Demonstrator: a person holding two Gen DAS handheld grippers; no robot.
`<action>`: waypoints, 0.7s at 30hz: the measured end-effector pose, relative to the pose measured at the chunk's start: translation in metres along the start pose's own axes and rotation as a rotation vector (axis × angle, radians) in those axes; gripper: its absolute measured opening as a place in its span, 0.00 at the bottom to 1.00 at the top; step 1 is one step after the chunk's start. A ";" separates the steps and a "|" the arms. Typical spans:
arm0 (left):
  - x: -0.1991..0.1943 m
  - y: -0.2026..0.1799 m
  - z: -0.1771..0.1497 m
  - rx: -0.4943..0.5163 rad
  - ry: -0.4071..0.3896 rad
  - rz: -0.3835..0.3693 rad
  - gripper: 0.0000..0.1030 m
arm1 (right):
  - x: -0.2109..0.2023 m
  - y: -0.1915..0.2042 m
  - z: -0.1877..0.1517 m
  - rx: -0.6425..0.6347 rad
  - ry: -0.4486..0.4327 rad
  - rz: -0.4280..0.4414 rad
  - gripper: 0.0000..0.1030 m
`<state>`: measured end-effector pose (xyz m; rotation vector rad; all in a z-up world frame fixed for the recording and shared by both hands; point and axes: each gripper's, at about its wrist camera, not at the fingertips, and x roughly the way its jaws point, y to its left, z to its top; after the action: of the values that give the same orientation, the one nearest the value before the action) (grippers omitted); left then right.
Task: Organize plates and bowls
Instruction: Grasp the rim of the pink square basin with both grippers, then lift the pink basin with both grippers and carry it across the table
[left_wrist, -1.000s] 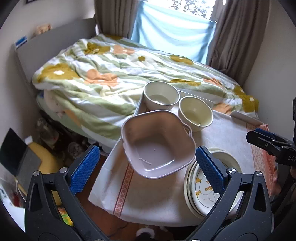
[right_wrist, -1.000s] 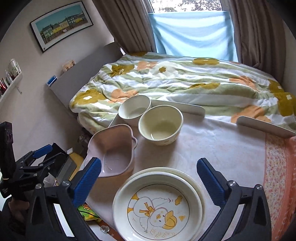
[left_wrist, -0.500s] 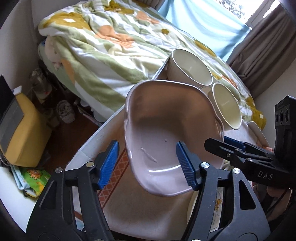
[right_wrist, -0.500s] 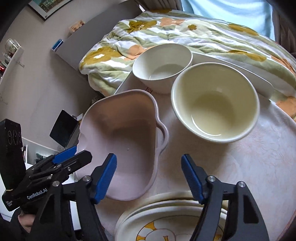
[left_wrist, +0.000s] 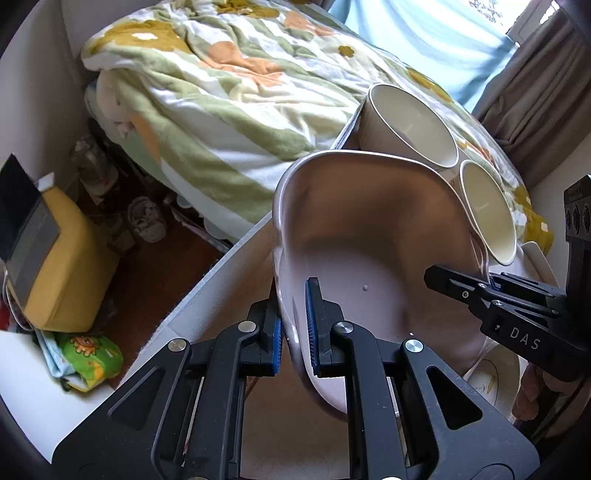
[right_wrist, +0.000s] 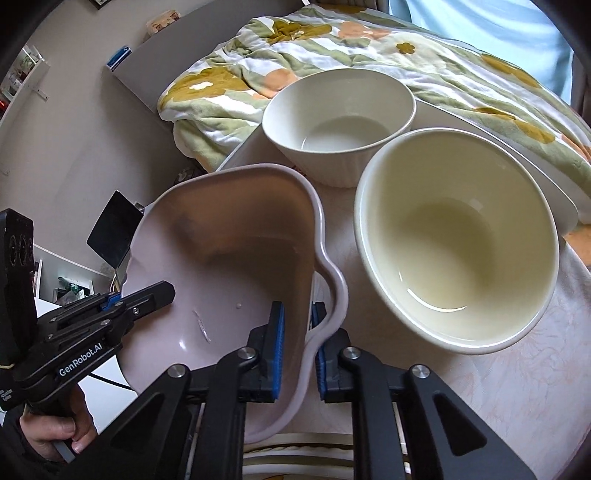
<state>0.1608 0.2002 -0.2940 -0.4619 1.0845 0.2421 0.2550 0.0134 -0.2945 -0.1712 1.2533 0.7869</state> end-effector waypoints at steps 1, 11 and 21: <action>-0.003 -0.003 0.000 0.014 -0.006 0.005 0.09 | -0.001 0.001 0.000 0.003 -0.006 -0.005 0.13; -0.061 -0.016 0.008 0.122 -0.096 -0.038 0.09 | -0.050 0.018 -0.014 0.066 -0.134 -0.035 0.13; -0.127 -0.074 -0.001 0.329 -0.150 -0.194 0.09 | -0.144 0.028 -0.066 0.191 -0.330 -0.166 0.13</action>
<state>0.1325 0.1391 -0.1634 -0.2467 0.9040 -0.0730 0.1724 -0.0633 -0.1796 0.0107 0.9803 0.5235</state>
